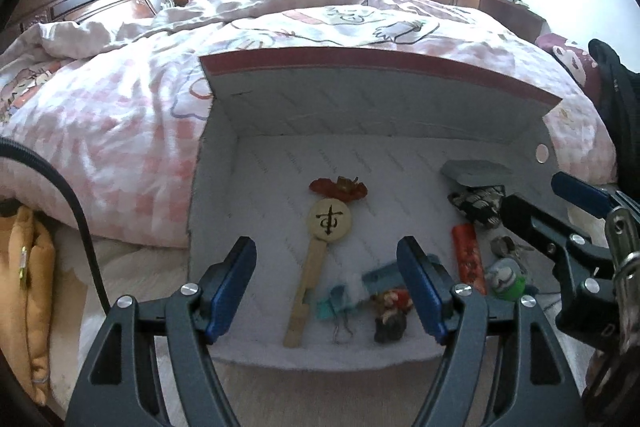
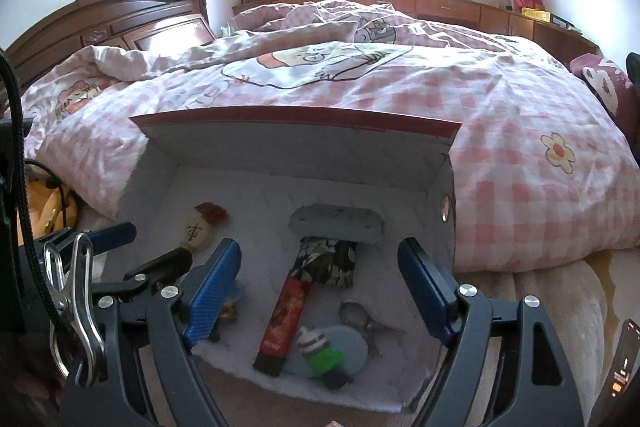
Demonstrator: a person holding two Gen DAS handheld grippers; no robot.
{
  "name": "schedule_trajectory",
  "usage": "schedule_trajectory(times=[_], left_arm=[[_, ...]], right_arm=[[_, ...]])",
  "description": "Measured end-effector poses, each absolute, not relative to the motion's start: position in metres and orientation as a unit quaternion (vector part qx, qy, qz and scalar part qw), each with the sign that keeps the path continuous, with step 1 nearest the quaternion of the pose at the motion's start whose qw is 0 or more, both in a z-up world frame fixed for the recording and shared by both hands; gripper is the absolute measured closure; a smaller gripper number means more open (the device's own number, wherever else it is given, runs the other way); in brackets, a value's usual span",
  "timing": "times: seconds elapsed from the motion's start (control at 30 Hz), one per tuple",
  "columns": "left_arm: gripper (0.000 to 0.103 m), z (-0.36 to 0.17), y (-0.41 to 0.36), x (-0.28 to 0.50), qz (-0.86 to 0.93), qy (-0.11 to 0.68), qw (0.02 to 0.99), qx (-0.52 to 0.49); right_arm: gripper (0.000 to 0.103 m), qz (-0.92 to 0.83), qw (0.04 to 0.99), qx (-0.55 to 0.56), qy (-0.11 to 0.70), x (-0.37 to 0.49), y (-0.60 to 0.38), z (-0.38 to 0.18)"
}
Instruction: Organize objects
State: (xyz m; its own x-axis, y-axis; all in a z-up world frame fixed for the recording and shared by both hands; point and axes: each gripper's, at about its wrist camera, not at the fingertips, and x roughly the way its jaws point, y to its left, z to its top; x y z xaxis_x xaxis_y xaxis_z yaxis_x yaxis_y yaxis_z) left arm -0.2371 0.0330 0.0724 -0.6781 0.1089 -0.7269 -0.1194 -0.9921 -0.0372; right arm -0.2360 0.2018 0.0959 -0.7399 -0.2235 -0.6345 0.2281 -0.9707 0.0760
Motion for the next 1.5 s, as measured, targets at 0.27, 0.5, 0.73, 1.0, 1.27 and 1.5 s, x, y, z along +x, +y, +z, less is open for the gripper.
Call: schedule_trajectory(times=[0.27,0.5,0.73,1.0,1.27,1.5], left_arm=[[0.029,0.084,0.026,-0.204,0.917,-0.001,0.058,-0.394],[0.029,0.092,0.024,-0.173,0.919,-0.004,0.055,-0.391],[0.029,0.091,0.022,-0.145,0.917,0.002,0.051,-0.395],[0.029,0.077,0.02,-0.128,0.914,-0.003,0.043,-0.403],[0.029,0.056,0.02,-0.13,0.907,-0.014,0.035,-0.419],[0.029,0.035,0.023,-0.137,0.891,-0.023,0.033,-0.453]], right_arm=[[0.02,-0.933,0.131,0.334,-0.003,-0.201,0.199,0.107],[0.02,-0.93,0.128,0.345,-0.009,-0.174,0.199,0.107],[0.02,-0.926,0.119,0.357,-0.02,-0.153,0.206,0.1],[0.02,-0.923,0.103,0.37,-0.009,-0.132,0.207,0.081],[0.02,-0.917,0.096,0.386,-0.009,-0.126,0.208,0.059],[0.02,-0.914,0.091,0.395,-0.006,-0.128,0.209,0.048]])
